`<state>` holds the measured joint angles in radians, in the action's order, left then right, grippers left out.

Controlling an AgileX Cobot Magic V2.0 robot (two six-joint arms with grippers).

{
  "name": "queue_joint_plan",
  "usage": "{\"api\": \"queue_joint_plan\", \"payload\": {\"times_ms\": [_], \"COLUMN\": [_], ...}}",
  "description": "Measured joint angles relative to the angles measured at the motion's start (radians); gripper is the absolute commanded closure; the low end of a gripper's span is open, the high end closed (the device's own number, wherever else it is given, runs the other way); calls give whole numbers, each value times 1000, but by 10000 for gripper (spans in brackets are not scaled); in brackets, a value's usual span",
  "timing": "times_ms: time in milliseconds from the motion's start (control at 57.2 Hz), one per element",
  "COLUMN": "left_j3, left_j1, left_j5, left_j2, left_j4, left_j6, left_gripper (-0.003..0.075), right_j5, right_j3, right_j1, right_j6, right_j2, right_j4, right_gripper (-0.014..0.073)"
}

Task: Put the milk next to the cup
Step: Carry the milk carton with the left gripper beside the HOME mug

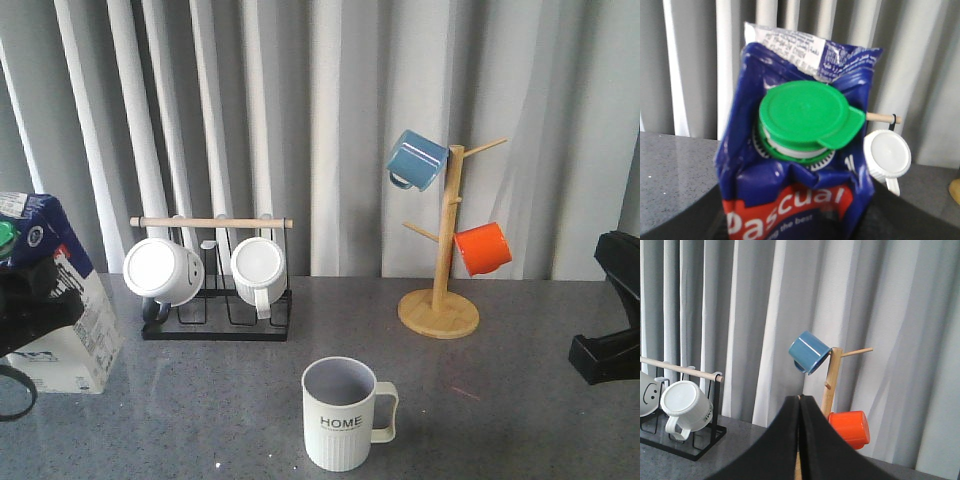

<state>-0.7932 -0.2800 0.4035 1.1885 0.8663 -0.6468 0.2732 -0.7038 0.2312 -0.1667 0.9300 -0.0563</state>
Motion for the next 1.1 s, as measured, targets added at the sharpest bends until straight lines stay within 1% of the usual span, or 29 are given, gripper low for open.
{"api": "queue_joint_plan", "payload": {"times_ms": [35,122,192,262,437,630,805,997,1102], "left_j3": [-9,-45,-77,-110,-194,-272,-297,-300,-313], "left_j1": [-33,-116,-182,-243,-377,-451,-468,-468,-468], "left_j5": [39,155,247,289,296,300,303,303,303], "left_j2": [-3,7,31,66,170,299,398,464,484], "left_j4": [120,362,471,518,543,565,589,604,605], "left_j6": [-100,-301,-398,-440,-462,-465,-459,-365,-342], "left_gripper": [647,647,647,647,647,647,647,647,647], "right_j5": [0,0,0,0,0,0,0,0,0], "right_j3": [0,0,0,0,0,0,0,0,0], "right_j1": [0,0,0,0,0,0,0,0,0], "right_j6": [0,0,0,0,0,0,0,0,0], "right_j2": [0,0,0,0,0,0,0,0,0], "right_j4": [0,0,0,0,0,0,0,0,0], "right_gripper": [602,602,602,602,602,602,602,602,602]}}
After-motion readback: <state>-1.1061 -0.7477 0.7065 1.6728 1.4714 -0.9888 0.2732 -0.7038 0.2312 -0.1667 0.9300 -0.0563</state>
